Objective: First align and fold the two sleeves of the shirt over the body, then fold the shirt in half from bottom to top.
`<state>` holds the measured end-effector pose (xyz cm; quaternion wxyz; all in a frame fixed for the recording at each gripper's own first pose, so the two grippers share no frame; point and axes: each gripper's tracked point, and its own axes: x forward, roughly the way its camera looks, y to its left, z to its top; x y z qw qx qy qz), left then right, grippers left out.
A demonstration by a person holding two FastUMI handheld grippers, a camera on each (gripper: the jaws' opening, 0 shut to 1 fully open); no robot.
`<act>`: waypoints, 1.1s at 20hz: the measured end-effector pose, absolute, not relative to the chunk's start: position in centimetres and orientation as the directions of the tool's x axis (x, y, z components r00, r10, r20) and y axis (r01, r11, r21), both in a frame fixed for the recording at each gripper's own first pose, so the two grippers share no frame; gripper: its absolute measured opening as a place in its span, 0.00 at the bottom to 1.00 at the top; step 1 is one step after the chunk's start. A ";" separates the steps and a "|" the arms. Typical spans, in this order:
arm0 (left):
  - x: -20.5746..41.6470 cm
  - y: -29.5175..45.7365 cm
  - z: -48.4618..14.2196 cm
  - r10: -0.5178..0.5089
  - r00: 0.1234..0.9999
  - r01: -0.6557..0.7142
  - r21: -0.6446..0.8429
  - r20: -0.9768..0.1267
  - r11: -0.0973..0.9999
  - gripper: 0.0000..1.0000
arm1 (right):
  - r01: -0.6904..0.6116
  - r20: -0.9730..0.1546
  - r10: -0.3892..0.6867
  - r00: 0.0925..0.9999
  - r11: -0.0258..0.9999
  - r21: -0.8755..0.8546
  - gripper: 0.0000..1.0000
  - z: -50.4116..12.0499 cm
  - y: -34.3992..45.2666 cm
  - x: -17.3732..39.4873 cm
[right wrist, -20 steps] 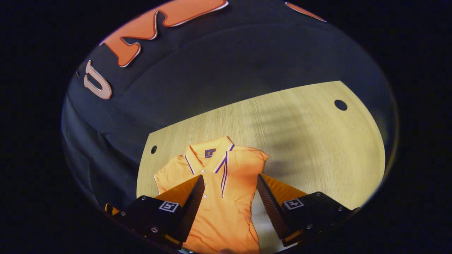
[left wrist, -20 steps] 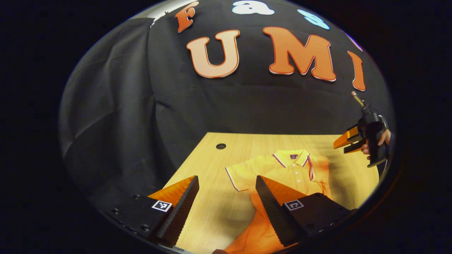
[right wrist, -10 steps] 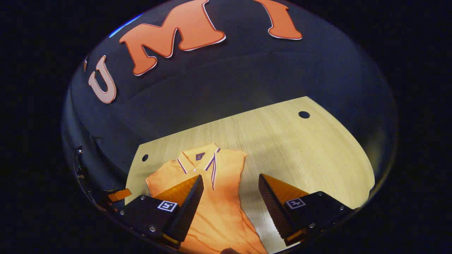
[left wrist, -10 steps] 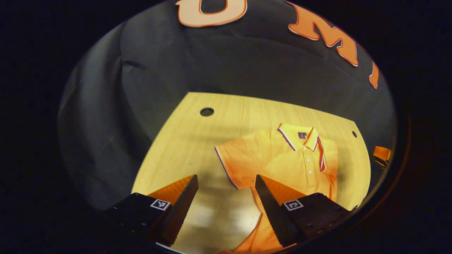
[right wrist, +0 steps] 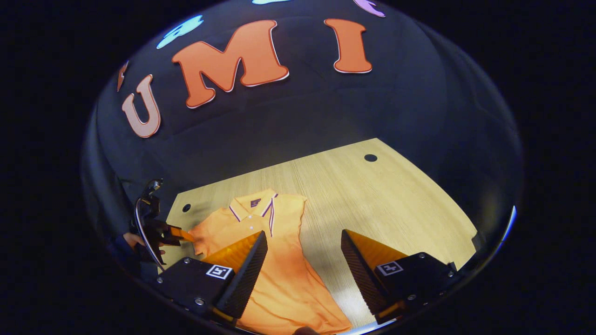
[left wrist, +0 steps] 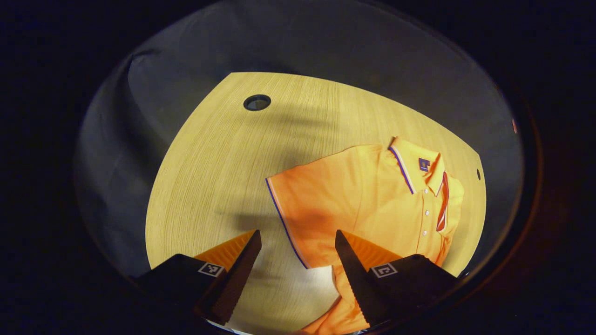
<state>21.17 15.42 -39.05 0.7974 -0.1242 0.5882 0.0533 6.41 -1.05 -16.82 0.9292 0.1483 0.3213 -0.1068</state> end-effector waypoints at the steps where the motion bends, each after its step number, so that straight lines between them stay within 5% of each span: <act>1: 21.3 15.5 -39.3 -0.054 0.287 -0.237 -0.125 -0.956 0.963 0.98 | 0.297 -0.615 -0.117 0.780 0.934 0.200 0.97 -16.3 -1.4 6.2; 14: 23.6 16.6 -42.4 0.063 0.186 -0.247 0.016 -0.981 0.969 0.94 | 0.357 -0.490 -0.260 0.832 0.927 0.115 0.97 -10.0 -5.7 2.4; 18: 24.1 15.1 -42.7 -0.005 0.206 -0.259 -0.059 -0.979 0.964 0.66 | 0.374 -0.475 -0.280 0.834 0.920 0.114 0.98 -9.1 -6.5 1.5; 21: 24.3 14.3 -42.6 -0.048 0.228 -0.236 -0.103 -0.972 0.966 0.14 | 0.400 -0.474 -0.302 0.827 0.909 0.118 0.98 -9.2 -7.4 0.6; 22: 24.8 13.6 -42.0 -0.091 0.254 -0.223 -0.149 -0.963 0.963 0.13 | 0.406 -0.476 -0.305 0.825 0.905 0.124 0.98 -9.3 -7.6 0.4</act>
